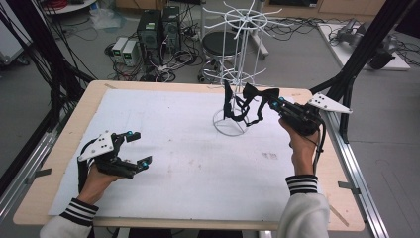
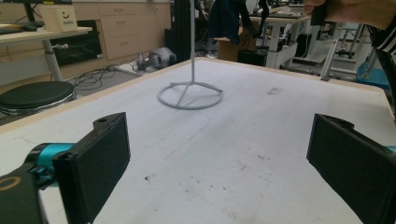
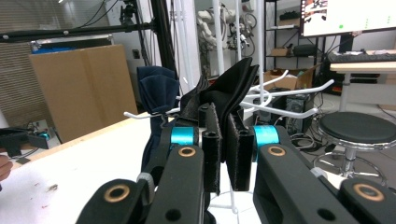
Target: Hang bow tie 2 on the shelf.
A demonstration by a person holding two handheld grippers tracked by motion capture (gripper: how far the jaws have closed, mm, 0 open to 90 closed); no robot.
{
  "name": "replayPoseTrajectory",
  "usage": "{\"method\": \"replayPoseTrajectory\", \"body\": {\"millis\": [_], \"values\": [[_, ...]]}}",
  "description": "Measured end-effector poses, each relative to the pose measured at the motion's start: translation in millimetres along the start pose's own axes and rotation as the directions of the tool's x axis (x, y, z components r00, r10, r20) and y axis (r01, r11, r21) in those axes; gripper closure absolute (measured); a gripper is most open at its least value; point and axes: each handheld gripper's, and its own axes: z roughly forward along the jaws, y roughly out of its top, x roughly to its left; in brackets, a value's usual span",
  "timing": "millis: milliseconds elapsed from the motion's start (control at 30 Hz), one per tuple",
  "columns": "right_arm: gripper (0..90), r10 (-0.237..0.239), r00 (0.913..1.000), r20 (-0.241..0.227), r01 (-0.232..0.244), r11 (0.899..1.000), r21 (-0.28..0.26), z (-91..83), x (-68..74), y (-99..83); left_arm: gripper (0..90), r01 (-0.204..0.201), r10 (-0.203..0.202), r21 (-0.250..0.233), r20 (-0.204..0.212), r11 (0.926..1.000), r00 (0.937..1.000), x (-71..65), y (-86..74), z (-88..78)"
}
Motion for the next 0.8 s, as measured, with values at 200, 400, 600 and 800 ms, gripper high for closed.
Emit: {"method": "replayPoseTrajectory", "body": {"millis": [200,400,600,800], "values": [[86.2,0.020,0.9998,0.001,-0.020,1.000,0.008,1.5,-4.0,-1.8,6.5,-0.001,0.001,-0.001,-0.002,1.0000,1.0000,0.6,0.0,-0.8],[86.1,0.040,0.9992,-0.005,-0.040,0.999,0.023,6.2,-7.0,-6.0,6.5,0.000,0.000,0.001,-0.002,1.0000,1.0000,1.5,0.0,-1.8],[86.1,0.090,0.9958,-0.015,-0.090,0.995,0.031,8.6,-12.5,-13.6,6.5,0.002,-0.002,0.002,-0.002,1.0000,1.0000,2.1,-0.1,-2.9],[86.0,0.095,0.9953,-0.016,-0.094,0.994,0.049,10.5,-13.8,-17.7,6.5,0.001,-0.001,0.004,-0.003,1.0000,1.0000,2.6,-0.5,-2.7]]}}
